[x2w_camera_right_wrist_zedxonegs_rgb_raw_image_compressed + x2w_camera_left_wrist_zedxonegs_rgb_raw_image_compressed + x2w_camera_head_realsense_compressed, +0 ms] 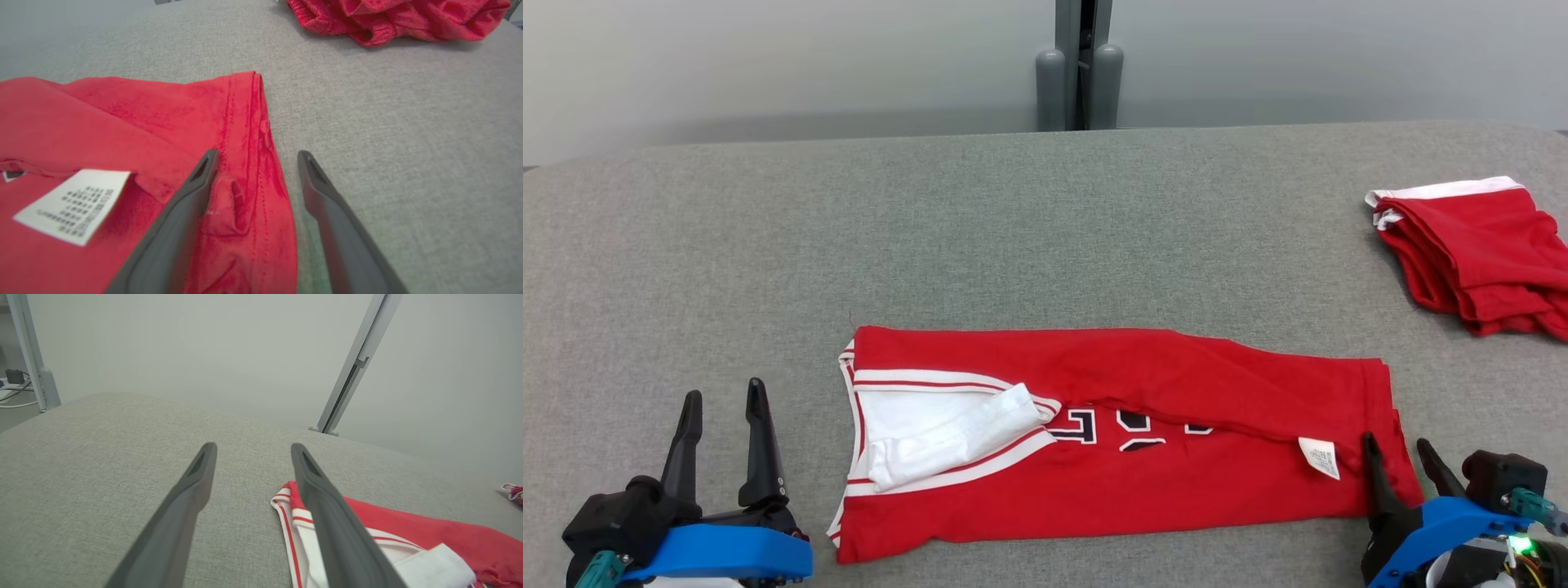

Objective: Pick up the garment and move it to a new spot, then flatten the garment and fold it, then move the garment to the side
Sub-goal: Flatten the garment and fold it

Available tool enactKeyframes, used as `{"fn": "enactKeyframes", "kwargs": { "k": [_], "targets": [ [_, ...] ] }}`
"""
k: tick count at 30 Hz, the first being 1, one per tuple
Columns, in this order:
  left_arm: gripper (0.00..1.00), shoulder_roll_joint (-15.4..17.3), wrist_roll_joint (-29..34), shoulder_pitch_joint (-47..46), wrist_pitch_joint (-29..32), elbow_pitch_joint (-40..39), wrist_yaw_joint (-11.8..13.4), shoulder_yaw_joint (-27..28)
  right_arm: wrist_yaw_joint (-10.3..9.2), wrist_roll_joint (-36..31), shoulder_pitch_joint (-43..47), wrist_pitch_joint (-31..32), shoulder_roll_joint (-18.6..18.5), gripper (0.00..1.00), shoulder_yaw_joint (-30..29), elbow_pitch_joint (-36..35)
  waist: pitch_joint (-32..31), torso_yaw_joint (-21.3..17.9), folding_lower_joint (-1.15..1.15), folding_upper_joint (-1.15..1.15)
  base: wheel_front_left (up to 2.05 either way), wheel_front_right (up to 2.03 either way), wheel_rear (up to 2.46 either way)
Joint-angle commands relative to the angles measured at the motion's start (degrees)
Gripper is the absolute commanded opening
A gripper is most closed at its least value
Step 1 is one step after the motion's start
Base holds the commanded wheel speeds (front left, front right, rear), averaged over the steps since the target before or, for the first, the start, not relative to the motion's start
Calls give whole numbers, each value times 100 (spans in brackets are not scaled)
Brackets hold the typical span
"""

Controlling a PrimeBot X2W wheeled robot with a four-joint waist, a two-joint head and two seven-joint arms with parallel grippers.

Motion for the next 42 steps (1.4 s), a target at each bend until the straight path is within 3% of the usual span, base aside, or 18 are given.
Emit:
{"fn": "enactKeyframes", "kwargs": {
  "k": [1, 4, 6, 9, 15, 20, 23, 27, 35, 42],
  "targets": [
    [100, -41, 49, 14, -26, 28, 2, 71, 0, -24, -94, -49, 9, 100, -26, 130, 10, 26, 0, 0, 0, 0, 0],
    [100, -94, 129, 38, -26, 67, -38, 137, 0, -65, -152, -65, 17, 100, -11, 460, 10, 62, 0, 0, 0, 0, 0],
    [100, -133, 174, 56, -26, 90, -76, 164, 1, 11, -195, -64, 28, 45, 117, 681, 1, 75, 0, 0, 0, 0, 0],
    [100, -189, 243, 65, -26, 128, -111, 190, 2, 117, -265, -104, 45, 0, 321, 926, -24, 56, 0, 0, 0, 0, 0],
    [100, -285, 434, 46, -27, 154, -203, 125, -1, 102, -568, -227, 8, 0, 277, 1050, -99, -93, 0, 0, 0, 0, 0],
    [100, -362, 555, 43, -27, 222, -267, 62, -4, 116, -613, -136, -396, 0, -230, 772, -160, -222, 0, 0, 0, 0, 0],
    [100, -395, 606, 37, -27, 270, -275, 62, -2, 280, -523, 40, -557, 0, -584, 504, -172, -273, 0, 0, 0, 0, 0],
    [100, -437, 653, 39, -27, 337, -286, 72, 0, 806, -436, 402, -457, 0, -630, 26, -191, -319, 0, 0, 0, 0, 0],
    [100, -374, 755, -29, -27, 466, -248, 79, 1, 1868, -317, 925, -54, 0, 1093, -1172, -195, -269, 0, 0, 0, 0, 0],
    [100, -384, 794, -111, -27, 541, -271, 54, 1, 2625, -700, 737, 18, 0, 2757, -1110, -201, 19, 0, 0, 0, 0, 0]
  ]
}}
